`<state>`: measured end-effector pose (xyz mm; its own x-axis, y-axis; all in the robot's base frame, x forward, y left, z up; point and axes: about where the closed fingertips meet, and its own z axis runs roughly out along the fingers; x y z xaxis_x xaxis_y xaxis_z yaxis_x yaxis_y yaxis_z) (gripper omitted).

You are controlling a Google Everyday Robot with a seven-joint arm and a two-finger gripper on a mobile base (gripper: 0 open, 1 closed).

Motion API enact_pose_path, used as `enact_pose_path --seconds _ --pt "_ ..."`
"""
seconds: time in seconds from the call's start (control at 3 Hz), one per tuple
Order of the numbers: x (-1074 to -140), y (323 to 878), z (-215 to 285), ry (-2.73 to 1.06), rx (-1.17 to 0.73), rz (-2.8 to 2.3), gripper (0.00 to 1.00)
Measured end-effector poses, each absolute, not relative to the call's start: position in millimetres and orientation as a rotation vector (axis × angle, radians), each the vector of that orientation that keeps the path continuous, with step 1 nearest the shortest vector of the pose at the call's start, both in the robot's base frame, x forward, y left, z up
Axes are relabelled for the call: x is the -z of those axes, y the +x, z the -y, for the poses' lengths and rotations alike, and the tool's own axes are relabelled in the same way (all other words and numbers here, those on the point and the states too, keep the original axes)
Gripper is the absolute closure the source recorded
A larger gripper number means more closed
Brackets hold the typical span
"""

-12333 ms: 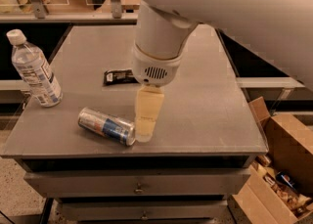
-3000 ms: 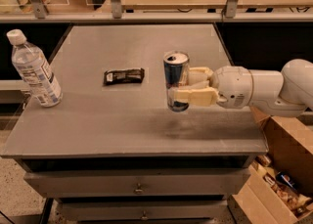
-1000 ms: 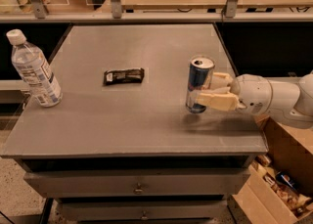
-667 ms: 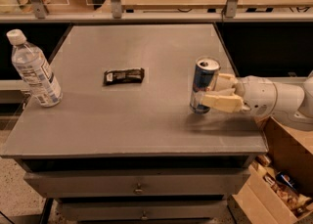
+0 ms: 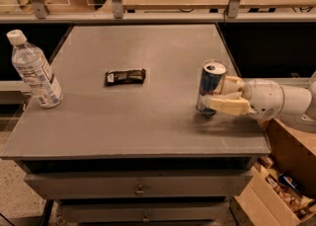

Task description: Place redbull can upright

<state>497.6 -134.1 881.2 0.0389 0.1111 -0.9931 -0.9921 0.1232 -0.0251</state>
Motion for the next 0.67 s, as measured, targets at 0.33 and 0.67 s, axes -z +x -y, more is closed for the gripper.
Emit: enact_pose_path --seconds 0.33,0.67 --pt "-869.1 499.8 139.9 -1.044 -1.155 -1.158 0.13" --pt "-863.9 500.0 145.7 -1.033 -1.153 -1.15 0.0"
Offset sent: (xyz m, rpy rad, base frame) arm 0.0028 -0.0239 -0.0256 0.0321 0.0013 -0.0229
